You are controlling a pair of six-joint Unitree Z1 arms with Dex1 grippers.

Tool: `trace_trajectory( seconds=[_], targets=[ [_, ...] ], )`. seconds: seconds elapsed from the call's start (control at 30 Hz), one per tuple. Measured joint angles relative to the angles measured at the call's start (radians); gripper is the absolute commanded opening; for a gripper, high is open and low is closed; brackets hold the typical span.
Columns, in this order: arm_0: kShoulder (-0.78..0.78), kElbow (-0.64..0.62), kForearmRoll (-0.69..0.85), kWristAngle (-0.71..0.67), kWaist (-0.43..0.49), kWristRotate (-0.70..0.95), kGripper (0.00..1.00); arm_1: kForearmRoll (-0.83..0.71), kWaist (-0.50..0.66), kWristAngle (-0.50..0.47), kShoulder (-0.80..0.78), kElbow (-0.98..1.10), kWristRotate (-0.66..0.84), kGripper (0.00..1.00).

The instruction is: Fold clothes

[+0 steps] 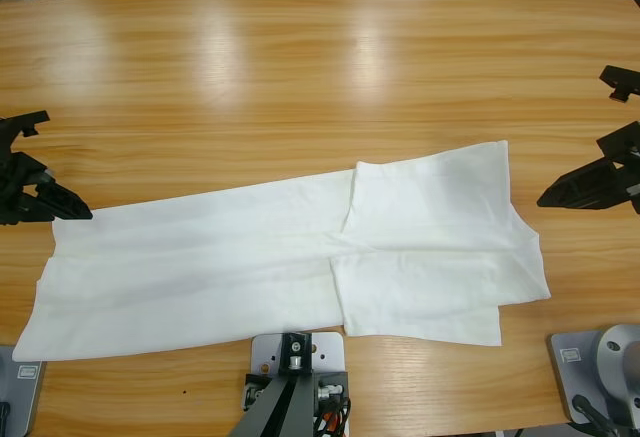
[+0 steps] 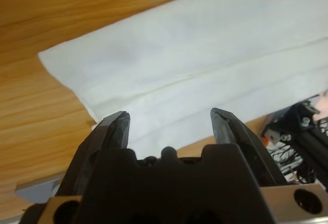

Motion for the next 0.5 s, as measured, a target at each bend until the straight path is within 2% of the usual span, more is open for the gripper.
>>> trace_trajectory(
  seconds=[0.1, 0.27, 0.5],
  targets=[
    [0.06, -0.013, 0.015, -0.013, -0.034, 0.016, 0.835, -0.003, 0.001, 0.0, -0.001, 0.0, 0.003, 0.559],
    [0.15, -0.079, 0.078, -0.013, -0.205, 0.048, 0.827, -0.019, 0.002, 0.0, -0.007, 0.008, 0.014, 0.559],
    [0.184, -0.04, -0.005, 0.03, -0.235, -0.045, 0.826, -0.039, 0.012, 0.0, -0.052, 0.026, 0.036, 0.559]
  ],
)
